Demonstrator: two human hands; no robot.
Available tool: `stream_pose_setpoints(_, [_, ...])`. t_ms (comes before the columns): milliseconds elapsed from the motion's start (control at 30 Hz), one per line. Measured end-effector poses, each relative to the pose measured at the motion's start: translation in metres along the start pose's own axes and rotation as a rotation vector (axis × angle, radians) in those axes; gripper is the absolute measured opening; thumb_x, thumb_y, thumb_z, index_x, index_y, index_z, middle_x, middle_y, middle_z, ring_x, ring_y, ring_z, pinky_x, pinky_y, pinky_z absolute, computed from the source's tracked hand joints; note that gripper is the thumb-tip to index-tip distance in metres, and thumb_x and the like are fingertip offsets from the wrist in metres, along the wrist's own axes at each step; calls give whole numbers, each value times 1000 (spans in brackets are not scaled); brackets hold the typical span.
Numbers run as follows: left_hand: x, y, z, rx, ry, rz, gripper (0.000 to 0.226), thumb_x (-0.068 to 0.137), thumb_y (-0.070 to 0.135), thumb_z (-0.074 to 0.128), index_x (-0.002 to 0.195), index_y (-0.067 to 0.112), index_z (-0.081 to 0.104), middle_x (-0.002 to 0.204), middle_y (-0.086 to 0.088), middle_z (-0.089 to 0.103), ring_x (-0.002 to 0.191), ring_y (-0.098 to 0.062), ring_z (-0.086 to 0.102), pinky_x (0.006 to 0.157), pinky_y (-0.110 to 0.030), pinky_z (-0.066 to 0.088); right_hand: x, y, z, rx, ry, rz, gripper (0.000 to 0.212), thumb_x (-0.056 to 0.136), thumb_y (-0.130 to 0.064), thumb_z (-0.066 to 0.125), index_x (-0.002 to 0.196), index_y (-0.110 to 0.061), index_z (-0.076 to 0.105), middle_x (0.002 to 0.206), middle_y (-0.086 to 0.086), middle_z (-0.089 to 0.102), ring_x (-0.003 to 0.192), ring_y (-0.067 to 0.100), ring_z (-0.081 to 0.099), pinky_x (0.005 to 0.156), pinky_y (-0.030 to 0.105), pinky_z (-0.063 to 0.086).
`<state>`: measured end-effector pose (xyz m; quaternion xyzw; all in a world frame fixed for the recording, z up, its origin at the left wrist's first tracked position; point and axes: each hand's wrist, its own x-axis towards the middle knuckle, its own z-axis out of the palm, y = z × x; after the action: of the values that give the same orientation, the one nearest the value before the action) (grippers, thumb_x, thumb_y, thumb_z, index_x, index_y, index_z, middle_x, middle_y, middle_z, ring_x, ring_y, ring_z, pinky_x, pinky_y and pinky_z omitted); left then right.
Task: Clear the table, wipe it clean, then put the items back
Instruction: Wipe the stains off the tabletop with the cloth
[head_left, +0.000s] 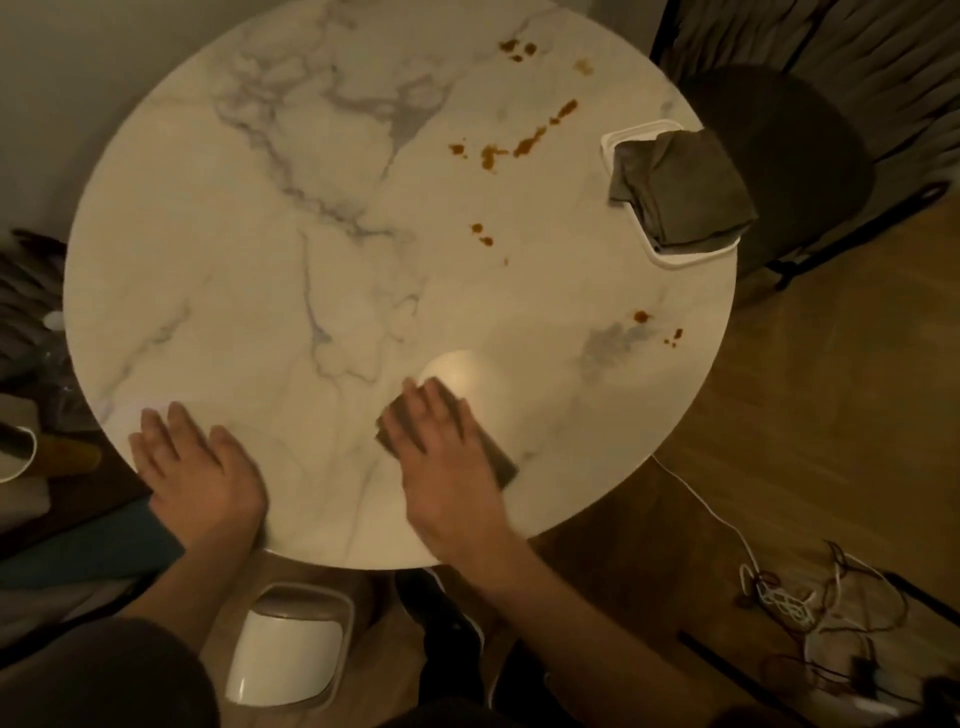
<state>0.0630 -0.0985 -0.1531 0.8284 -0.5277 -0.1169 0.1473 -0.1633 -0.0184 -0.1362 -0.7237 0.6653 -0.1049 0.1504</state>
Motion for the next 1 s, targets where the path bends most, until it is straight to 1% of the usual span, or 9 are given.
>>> stream_pose_setpoints(67, [0, 0, 1, 3, 3, -3, 53, 102, 37, 27, 151, 21, 20, 161, -1, 10, 148, -25, 6, 108, -64, 21, -22, -17, 6, 19, -110, -155, 75, 84, -19, 53, 153, -19, 22, 164, 11, -1, 151, 27, -8, 121, 51, 1])
stream_pose_setpoints(133, [1, -3, 3, 12, 7, 12, 53, 101, 40, 25, 151, 22, 19, 161, -1, 11, 148, -26, 6, 108, -66, 20, -40, 7, 2, -26, -104, -200, 75, 84, -20, 54, 153, -22, 24, 164, 8, 4, 151, 24, -5, 122, 49, 3])
stream_pose_setpoints(267, [6, -13, 9, 26, 3, 25, 56, 98, 45, 22, 150, 23, 18, 161, -1, 12, 147, -30, 9, 108, -65, 19, -49, 113, -31, -75, 38, 31, 64, 89, -15, 49, 150, -24, 32, 163, 4, 15, 150, 22, 6, 121, 46, 9])
stream_pose_setpoints(400, [8, -16, 13, 27, 27, 47, 55, 99, 44, 24, 149, 21, 20, 159, -6, 16, 145, -34, 14, 111, -62, 18, -28, 206, -69, -37, 120, 318, 52, 99, -22, 38, 151, -23, 32, 162, 2, 17, 150, 22, 9, 121, 49, 15])
stream_pose_setpoints(567, [6, -15, 11, 73, 57, 65, 54, 100, 41, 23, 148, 18, 22, 159, -9, 18, 144, -36, 16, 109, -63, 21, 13, 214, -72, -109, 182, 457, 52, 101, -23, 36, 151, -15, 32, 162, 10, 19, 150, 29, 13, 122, 50, 12])
stream_pose_setpoints(700, [0, 1, 0, 124, 23, 44, 51, 101, 33, 26, 149, 18, 23, 160, -6, 16, 147, -30, 12, 111, -63, 17, 17, 154, -48, -107, 164, 281, 54, 99, -19, 40, 152, -13, 29, 162, 11, 16, 150, 30, 9, 121, 50, 9])
stream_pose_setpoints(800, [-7, 13, -13, 133, -50, 152, 47, 102, 29, 30, 149, 22, 26, 159, -3, 18, 146, -24, 16, 112, -64, 13, -5, 118, -34, -104, 92, 97, 60, 95, -16, 49, 151, -15, 31, 162, 9, 18, 150, 27, 10, 121, 48, 11])
stream_pose_setpoints(933, [-27, 42, -16, 132, -145, 470, 51, 102, 38, 27, 150, 23, 25, 159, -2, 20, 144, -21, 20, 114, -52, 15, -32, 146, -41, -53, -50, -165, 55, 95, -23, 40, 150, -25, 34, 162, 2, 18, 151, 20, 8, 122, 42, 9])
stream_pose_setpoints(1000, [-35, 65, -5, 93, -206, 499, 55, 100, 44, 20, 151, 25, 21, 160, 0, 16, 146, -20, 16, 116, -51, 13, -36, 176, -55, -11, -56, -125, 53, 96, -24, 37, 149, -27, 37, 162, -1, 20, 151, 18, 11, 122, 44, 14])
